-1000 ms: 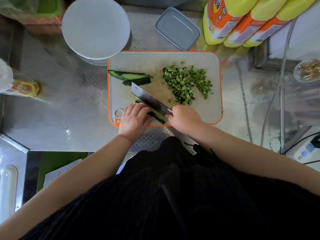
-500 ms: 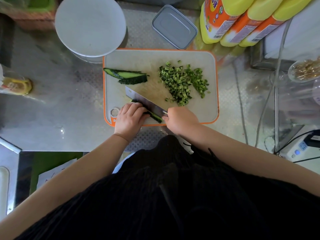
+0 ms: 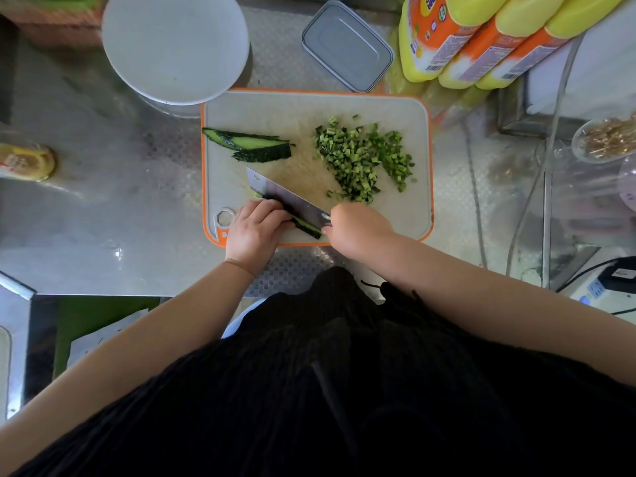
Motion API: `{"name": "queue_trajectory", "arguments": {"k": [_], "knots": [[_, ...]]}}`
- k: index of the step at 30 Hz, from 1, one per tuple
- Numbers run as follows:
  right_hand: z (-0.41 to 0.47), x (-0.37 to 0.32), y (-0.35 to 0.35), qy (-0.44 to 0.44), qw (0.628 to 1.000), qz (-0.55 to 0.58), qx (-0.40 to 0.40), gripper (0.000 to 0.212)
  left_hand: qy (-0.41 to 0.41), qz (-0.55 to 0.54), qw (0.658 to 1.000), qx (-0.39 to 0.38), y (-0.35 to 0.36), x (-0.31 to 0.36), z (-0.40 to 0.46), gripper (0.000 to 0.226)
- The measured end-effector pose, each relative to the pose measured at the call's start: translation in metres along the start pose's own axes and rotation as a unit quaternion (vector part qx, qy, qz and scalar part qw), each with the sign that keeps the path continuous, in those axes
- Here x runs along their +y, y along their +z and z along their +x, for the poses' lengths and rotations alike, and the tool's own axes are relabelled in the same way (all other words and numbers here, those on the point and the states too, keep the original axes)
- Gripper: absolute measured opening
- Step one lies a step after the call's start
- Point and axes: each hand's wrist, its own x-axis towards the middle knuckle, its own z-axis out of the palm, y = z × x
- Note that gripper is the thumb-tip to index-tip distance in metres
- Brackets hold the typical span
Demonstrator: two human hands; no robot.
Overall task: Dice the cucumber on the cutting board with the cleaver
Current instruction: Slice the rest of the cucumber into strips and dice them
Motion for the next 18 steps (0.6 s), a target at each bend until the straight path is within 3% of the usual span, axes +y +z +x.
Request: {"name": "queue_trajectory", "arguments": {"k": [7,18], "knots": [[0.002,0.001,0.015,0.011,1.0,0.026,0.009,0.031,0.003,-0.007,1.0,0.008,0.0,0.0,0.002,0.01],[0.006,0.012,0.01,-0.001,0.998,0.061,0.015,0.029,0.012,0.028,1.0,0.007,-0.003,0.002,-0.003,0.007]]}}
